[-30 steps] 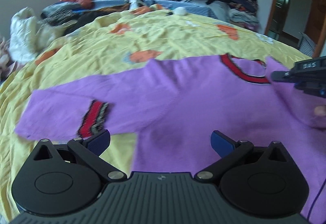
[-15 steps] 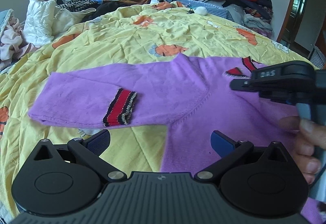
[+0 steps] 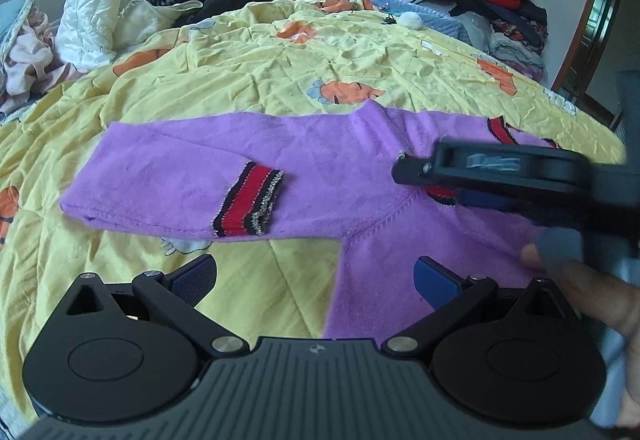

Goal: Fold small clothes
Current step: 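Carry the held cuff across the sweater body and release it, then grasp the red cuff of the other sleeve with the left gripper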

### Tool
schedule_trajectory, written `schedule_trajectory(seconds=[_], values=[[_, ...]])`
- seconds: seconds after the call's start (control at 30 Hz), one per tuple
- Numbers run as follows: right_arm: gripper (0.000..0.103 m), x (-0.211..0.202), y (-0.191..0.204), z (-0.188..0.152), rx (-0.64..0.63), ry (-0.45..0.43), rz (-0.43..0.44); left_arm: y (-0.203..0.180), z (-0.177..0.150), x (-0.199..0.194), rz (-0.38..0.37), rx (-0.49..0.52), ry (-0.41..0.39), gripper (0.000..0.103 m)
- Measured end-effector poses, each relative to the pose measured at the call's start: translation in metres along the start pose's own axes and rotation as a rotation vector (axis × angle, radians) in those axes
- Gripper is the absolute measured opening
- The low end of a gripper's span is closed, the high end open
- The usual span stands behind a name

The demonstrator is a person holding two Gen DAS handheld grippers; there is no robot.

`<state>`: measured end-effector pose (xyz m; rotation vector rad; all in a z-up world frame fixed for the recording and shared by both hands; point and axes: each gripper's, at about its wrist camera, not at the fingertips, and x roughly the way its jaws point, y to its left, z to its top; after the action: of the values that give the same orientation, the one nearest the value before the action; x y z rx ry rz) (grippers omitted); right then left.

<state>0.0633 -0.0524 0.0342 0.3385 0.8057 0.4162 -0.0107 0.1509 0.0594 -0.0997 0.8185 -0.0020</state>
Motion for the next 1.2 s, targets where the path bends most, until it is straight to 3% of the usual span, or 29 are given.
schedule_trajectory(seconds=[0.1,0.23,0.37,0.43,0.57,0.7,0.73,0.83,0.93,1.03,1.2], values=[[0.095,-0.034,-0.002,-0.004,-0.083,-0.068,-0.017,-0.001,0.006,0.001,-0.034,-0.035,-0.002,0.103],[0.095,-0.074,-0.043,-0.011,-0.152,-0.11,-0.233,-0.01,0.018,0.009,-0.135,-0.084,-0.01,0.103],[0.095,-0.108,-0.108,-0.013,-0.127,-0.121,-0.424,-0.032,0.032,0.026,-0.236,-0.099,-0.004,0.103],[0.095,-0.125,-0.143,-0.014,-0.078,-0.124,-0.442,-0.048,0.038,0.035,-0.298,-0.085,-0.006,0.103],[0.095,-0.142,-0.2,-0.018,0.04,-0.123,-0.381,-0.079,0.043,0.06,-0.389,-0.041,-0.029,0.103],[0.094,-0.153,-0.221,-0.019,0.049,-0.129,-0.328,-0.093,0.039,0.089,-0.283,0.004,-0.007,0.103],[0.094,-0.152,-0.22,-0.019,0.031,-0.126,-0.348,-0.091,0.038,0.093,-0.255,0.01,-0.001,0.103],[0.095,-0.147,-0.222,-0.022,-0.055,-0.092,-0.515,-0.07,0.028,0.092,-0.185,0.01,-0.012,0.103],[0.096,-0.147,-0.221,-0.025,-0.094,-0.093,-0.524,-0.057,0.022,0.084,-0.136,0.04,-0.027,0.103],[0.099,-0.147,-0.206,-0.02,-0.083,-0.071,-0.575,-0.043,0.021,0.072,-0.079,0.005,-0.036,0.103],[0.103,-0.149,-0.16,-0.026,-0.144,-0.094,-0.509,-0.02,0.026,0.055,-0.007,-0.036,-0.093,0.103]])
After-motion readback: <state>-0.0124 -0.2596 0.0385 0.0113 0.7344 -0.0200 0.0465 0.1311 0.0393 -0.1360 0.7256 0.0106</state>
